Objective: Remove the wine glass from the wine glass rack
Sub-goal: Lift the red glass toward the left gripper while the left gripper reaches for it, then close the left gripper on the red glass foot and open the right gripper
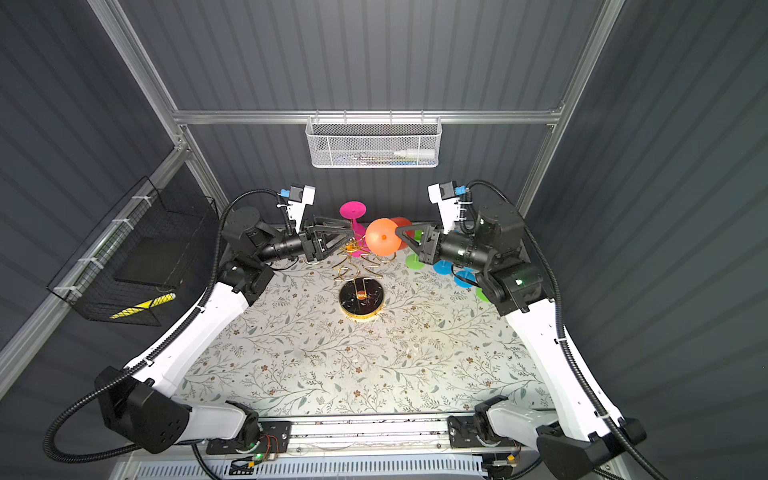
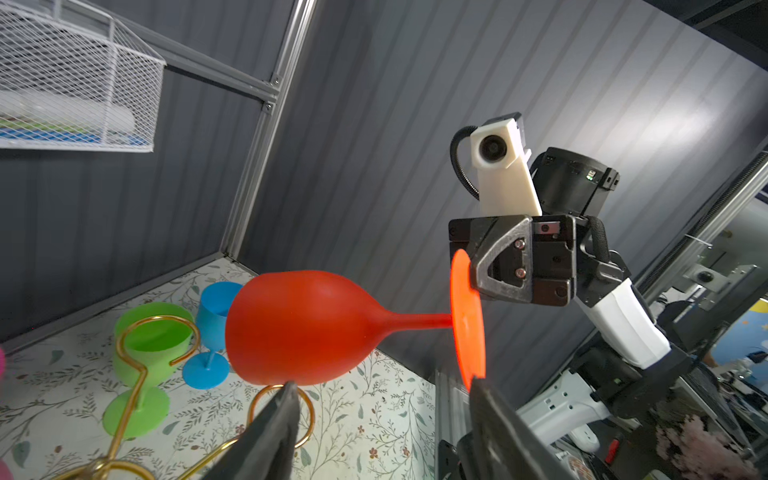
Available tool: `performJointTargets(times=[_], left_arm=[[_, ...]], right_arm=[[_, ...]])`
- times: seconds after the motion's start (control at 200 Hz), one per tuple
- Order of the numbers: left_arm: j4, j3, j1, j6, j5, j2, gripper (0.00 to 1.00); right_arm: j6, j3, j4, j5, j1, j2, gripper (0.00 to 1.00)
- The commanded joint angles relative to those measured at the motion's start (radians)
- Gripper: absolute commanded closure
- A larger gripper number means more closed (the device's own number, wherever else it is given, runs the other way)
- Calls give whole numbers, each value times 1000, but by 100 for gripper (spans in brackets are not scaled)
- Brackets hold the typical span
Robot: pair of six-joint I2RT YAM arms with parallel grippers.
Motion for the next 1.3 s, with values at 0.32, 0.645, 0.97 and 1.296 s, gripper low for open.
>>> performJointTargets(times=[0.32, 0.645, 0.97, 1.296], left_arm=[[47, 70, -87, -56, 59, 56, 43], [97, 56, -89, -120, 68, 57, 83], [97, 75, -89, -168, 72, 36, 100], [194, 108, -34, -374, 137, 19, 100]], right_arm=[[-39, 51, 18, 38, 78, 32, 100], [-39, 52, 19, 51, 86, 43, 100], [-41, 32, 22, 95, 86, 10, 82], [-174, -89, -1, 298, 40, -155, 31]])
